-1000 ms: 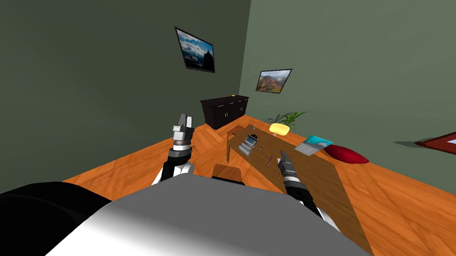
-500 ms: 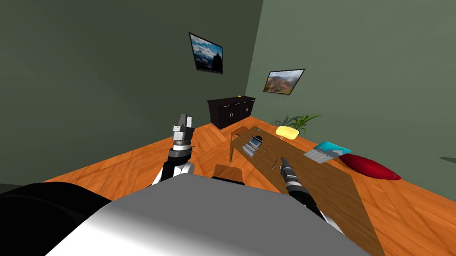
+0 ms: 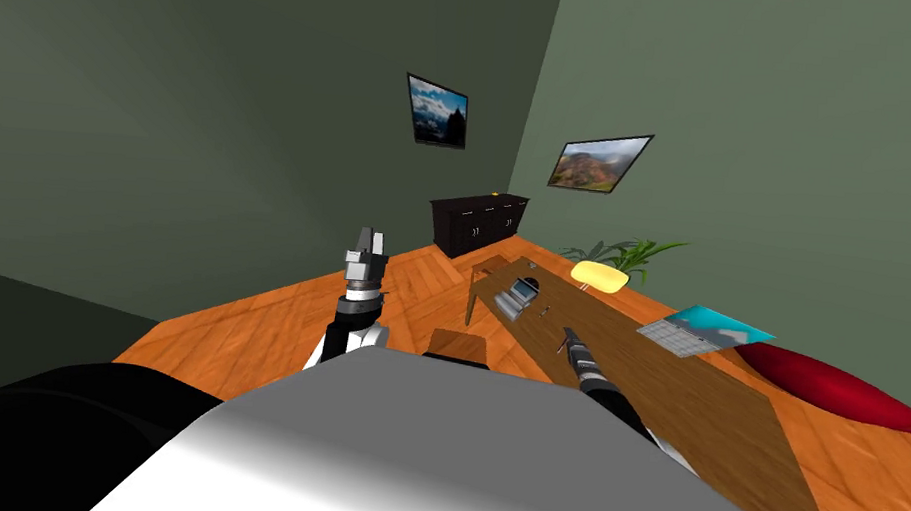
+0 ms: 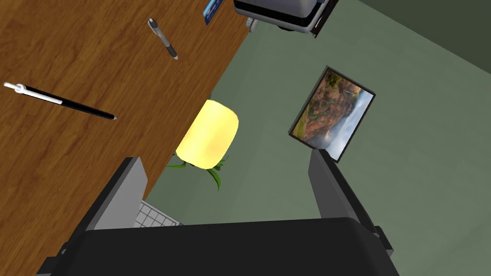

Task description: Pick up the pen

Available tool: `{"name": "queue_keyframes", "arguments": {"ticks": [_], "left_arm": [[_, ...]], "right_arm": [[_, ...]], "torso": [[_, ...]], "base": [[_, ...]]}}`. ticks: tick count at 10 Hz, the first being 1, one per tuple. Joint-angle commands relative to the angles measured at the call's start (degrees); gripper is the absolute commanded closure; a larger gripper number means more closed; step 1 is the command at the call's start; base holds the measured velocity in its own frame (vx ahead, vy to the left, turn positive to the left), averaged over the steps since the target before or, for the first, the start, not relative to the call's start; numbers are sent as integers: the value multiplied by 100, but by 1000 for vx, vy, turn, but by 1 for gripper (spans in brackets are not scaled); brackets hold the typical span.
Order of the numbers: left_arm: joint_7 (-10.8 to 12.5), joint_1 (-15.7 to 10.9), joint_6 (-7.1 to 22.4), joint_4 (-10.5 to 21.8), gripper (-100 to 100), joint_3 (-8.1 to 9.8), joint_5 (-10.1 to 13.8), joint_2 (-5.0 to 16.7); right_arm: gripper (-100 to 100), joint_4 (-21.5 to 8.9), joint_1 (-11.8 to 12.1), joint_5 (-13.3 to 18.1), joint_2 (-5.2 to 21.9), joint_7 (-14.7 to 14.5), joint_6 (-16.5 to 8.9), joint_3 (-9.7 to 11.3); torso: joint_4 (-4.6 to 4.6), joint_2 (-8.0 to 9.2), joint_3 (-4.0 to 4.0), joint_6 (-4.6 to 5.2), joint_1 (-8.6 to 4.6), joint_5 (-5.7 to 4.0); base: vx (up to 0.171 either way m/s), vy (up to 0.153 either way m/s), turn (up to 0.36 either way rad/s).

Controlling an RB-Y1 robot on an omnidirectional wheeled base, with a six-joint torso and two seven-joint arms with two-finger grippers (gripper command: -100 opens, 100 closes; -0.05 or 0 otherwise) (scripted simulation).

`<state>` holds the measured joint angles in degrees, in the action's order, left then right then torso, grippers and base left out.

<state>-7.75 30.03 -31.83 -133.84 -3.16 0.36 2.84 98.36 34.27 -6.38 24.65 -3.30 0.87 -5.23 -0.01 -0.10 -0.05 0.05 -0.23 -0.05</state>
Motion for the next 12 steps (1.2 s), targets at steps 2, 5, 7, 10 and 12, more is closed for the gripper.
{"name": "queue_keyframes", "arguments": {"ticks": [2, 5, 7, 10, 12], "left_arm": [[0, -1, 0, 0, 0, 0, 0, 0], [0, 0, 0, 0, 0, 0, 0, 0], [0, 0, 0, 0, 0, 0, 0, 0], [0, 0, 0, 0, 0, 0, 0, 0], [0, 1, 0, 0, 0, 0, 0, 0]], "right_arm": [[-100, -299, 35, -104, 182, -109, -275, -20], [-100, -776, -3, -251, 416, -341, -713, -25], [-100, -1013, -30, -327, 529, -459, -928, -24], [-100, -1479, -100, -479, 744, -697, -1346, -11], [-100, -1705, -142, -555, 845, -816, -1546, -1]], "torso": [[0, -1, -1, -4, 1, 0], [-2, -12, -7, -5, -1, 1], [-2, -11, -6, -3, 3, 0], [-4, -23, -13, -5, 2, 0], [-4, -21, -12, -2, 1, 0]], "base": [[13, -5, 202], [32, -5, 244], [29, -4, 168], [56, -11, 233], [48, -14, 148]]}}
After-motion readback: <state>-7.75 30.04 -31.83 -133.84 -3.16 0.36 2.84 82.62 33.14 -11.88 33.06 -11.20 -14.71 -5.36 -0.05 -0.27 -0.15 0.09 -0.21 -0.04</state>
